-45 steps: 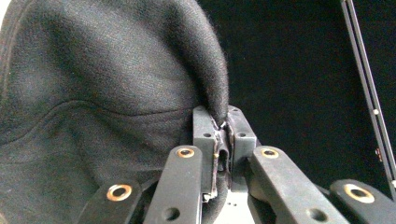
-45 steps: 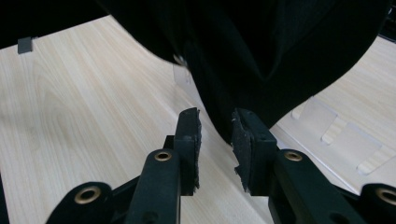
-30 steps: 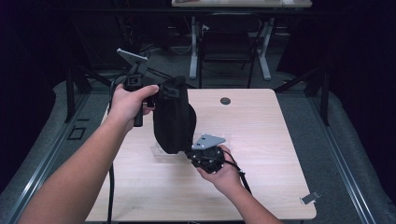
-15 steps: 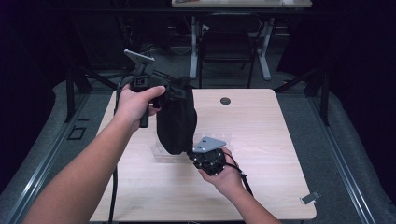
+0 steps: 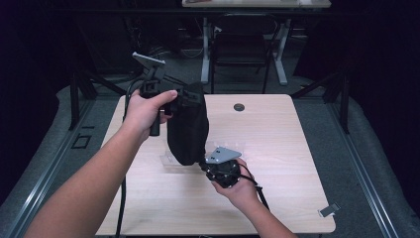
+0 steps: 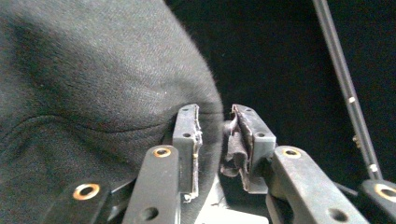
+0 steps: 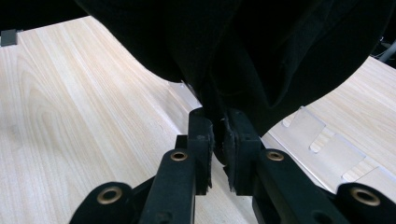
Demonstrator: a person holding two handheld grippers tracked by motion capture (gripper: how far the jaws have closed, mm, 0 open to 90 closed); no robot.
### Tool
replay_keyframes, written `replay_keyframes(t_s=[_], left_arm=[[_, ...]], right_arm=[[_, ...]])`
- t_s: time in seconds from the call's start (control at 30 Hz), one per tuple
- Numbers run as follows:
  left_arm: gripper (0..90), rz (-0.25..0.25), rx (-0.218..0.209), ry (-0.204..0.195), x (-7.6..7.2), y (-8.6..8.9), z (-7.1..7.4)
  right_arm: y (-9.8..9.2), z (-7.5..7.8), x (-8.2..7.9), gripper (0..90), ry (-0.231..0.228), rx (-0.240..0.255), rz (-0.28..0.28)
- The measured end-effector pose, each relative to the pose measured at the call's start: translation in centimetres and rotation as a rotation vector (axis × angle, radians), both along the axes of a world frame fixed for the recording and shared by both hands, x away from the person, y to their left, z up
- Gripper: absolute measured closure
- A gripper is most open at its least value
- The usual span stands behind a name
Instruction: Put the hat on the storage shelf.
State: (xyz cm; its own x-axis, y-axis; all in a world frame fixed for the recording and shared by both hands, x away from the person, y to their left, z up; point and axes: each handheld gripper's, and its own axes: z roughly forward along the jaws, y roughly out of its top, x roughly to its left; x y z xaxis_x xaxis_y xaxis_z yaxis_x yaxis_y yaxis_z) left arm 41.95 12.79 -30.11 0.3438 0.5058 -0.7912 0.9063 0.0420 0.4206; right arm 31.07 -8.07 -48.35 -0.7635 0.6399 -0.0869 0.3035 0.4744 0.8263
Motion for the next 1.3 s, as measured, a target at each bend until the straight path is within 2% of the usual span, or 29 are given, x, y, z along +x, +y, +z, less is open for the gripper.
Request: replay_keyframes(t_s=[0.13, 0.37, 0.63, 0.7, 0.8, 0.87, 0.9, 1.0, 1.07, 1.23, 1.3], left_arm=[[70.5, 0.0, -0.002, -0.014, -0.2, 0.5, 0.3], [70.2, 0.016, -0.004, -0.01, -0.4, 1.9, 0.4], [70.3, 0.048, 0.018, 0.004, -0.5, 4.3, -0.7], [70.2, 0.061, 0.025, 0.011, -0.6, 5.0, -1.2], [69.5, 0.076, 0.038, 0.02, -0.7, 6.0, -1.9], [68.1, 0.086, 0.055, 0.015, -0.8, 6.5, -2.3], [67.8, 0.096, 0.083, 0.009, -0.9, 6.8, -2.5], [66.4, 0.106, 0.108, 0.001, -1.0, 7.6, -3.0], [65.2, 0.12, 0.149, -0.008, -1.2, 8.4, -3.6], [63.1, 0.141, 0.186, -0.017, -1.5, 9.5, -4.6], [62.1, 0.149, 0.219, -0.022, -1.6, 9.8, -5.0]], right_arm=[[-0.1, 0.0, 0.0, 81.7, 0.002, 0.0, -0.002], [-0.5, -0.2, -0.1, 81.9, 0.007, -0.001, -0.007], [-1.2, -1.0, 0.0, 83.5, 0.028, 0.006, -0.038], [-1.5, -1.5, 0.2, 84.1, 0.058, -0.021, -0.048], [-2.2, -2.0, 0.4, 84.1, 0.088, 0.033, -0.059], [-2.5, -2.1, 0.4, 84.0, 0.092, 0.036, -0.066], [-2.6, -2.1, 0.4, 83.6, 0.092, 0.033, -0.071], [-3.0, -2.1, 0.4, 81.5, 0.099, 0.039, -0.075], [-3.1, -2.2, 0.4, 79.1, 0.101, 0.039, -0.075], [-3.3, -2.1, 0.1, 75.1, 0.094, 0.03, -0.073], [-3.4, -2.1, -0.1, 74.3, 0.095, 0.028, -0.073]])
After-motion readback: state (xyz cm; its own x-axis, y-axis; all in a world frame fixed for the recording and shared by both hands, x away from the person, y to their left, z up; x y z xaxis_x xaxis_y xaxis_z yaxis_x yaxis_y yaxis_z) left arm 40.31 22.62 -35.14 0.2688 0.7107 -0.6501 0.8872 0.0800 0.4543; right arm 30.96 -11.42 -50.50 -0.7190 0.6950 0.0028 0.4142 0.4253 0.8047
